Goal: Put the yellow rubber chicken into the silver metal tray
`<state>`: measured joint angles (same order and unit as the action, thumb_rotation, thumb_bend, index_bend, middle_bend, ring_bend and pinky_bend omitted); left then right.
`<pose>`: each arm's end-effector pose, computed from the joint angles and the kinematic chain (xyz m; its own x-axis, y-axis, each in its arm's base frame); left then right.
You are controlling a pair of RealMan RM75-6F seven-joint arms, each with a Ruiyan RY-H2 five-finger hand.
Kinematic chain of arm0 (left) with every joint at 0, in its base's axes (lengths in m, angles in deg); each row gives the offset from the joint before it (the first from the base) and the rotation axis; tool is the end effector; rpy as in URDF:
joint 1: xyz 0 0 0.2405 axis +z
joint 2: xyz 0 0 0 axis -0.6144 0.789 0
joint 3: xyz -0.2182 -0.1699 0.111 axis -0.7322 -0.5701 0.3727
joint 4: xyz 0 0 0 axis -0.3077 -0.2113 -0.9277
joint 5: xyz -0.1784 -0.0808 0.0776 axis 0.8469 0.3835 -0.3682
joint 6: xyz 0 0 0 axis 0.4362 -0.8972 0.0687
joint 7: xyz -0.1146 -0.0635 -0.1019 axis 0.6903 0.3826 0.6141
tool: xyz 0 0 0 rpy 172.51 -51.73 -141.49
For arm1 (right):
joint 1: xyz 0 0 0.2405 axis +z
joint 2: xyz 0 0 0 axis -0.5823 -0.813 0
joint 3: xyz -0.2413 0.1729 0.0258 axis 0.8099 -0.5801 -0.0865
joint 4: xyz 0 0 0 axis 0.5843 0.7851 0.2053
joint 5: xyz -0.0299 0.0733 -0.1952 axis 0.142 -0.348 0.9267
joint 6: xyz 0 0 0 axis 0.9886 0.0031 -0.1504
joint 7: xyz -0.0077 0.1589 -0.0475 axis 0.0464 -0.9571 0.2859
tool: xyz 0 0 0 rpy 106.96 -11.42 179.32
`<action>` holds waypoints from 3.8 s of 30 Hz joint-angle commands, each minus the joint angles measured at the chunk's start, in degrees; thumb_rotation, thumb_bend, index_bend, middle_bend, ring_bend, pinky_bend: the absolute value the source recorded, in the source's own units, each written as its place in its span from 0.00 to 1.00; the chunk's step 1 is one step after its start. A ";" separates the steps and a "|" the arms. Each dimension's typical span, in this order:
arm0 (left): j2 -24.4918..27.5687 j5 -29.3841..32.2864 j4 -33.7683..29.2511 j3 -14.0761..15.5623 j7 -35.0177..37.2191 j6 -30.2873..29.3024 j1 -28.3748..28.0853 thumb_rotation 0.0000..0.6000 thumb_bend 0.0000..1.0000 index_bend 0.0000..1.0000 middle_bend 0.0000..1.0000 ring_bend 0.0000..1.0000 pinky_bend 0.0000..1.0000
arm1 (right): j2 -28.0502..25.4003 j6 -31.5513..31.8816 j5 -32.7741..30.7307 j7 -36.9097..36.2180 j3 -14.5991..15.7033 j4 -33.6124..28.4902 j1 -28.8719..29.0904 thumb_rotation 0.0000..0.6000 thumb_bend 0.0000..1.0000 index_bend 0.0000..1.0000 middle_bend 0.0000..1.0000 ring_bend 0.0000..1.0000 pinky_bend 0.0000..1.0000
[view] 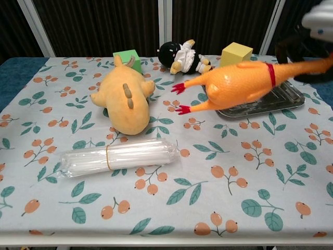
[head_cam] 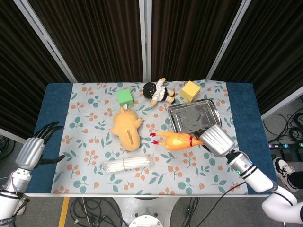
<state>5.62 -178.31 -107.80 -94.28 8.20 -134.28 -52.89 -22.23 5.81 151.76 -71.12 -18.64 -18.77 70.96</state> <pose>-0.2966 0.2697 0.1585 0.0865 0.1398 0.9864 0.9796 -0.1924 -0.0586 -0.1899 -0.3490 0.1133 0.7264 0.0594 0.6847 -0.5116 -0.6185 0.5964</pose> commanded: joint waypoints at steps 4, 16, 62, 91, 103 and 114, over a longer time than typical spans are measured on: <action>4.09 0.32 -1.94 -4.22 20.77 12.87 -11.17 1.00 0.16 0.22 0.19 0.15 0.24 | -3.00 -8.06 -1.19 3.59 -6.34 -7.69 9.27 1.00 0.30 0.90 0.75 0.72 0.98; 5.38 -2.71 0.85 -4.57 47.68 23.38 -21.86 1.00 0.16 0.19 0.16 0.15 0.24 | 5.04 -14.96 -10.21 12.37 -13.53 -6.68 21.72 1.00 0.30 0.90 0.75 0.72 0.98; -0.24 10.64 5.43 -2.02 50.66 30.74 -29.39 1.00 0.53 0.65 0.70 0.66 0.75 | 14.51 -9.49 -29.40 24.04 -11.50 -3.51 34.09 1.00 0.30 0.91 0.76 0.74 0.99; -1.65 11.02 3.73 -5.97 46.35 29.25 -23.51 1.00 0.31 0.21 0.25 0.22 0.39 | 14.56 -6.84 -32.77 24.27 -9.49 -1.57 34.78 1.00 0.30 0.92 0.76 0.74 0.99; -1.28 6.16 4.24 -5.26 50.88 27.50 -23.36 1.00 0.23 0.19 0.18 0.16 0.34 | 15.47 -6.68 -32.29 21.19 -9.89 1.04 35.13 1.00 0.30 0.92 0.76 0.74 0.99; -2.36 9.98 5.39 -6.33 51.14 31.53 -25.81 1.00 0.23 0.30 0.28 0.21 0.38 | 16.17 -6.29 -31.94 22.38 -9.22 -0.49 35.68 1.00 0.30 0.92 0.77 0.74 0.99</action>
<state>3.54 -169.48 -102.76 -100.23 59.19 -103.14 -78.48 -6.10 -0.51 119.78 -48.78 -27.89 -19.22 106.61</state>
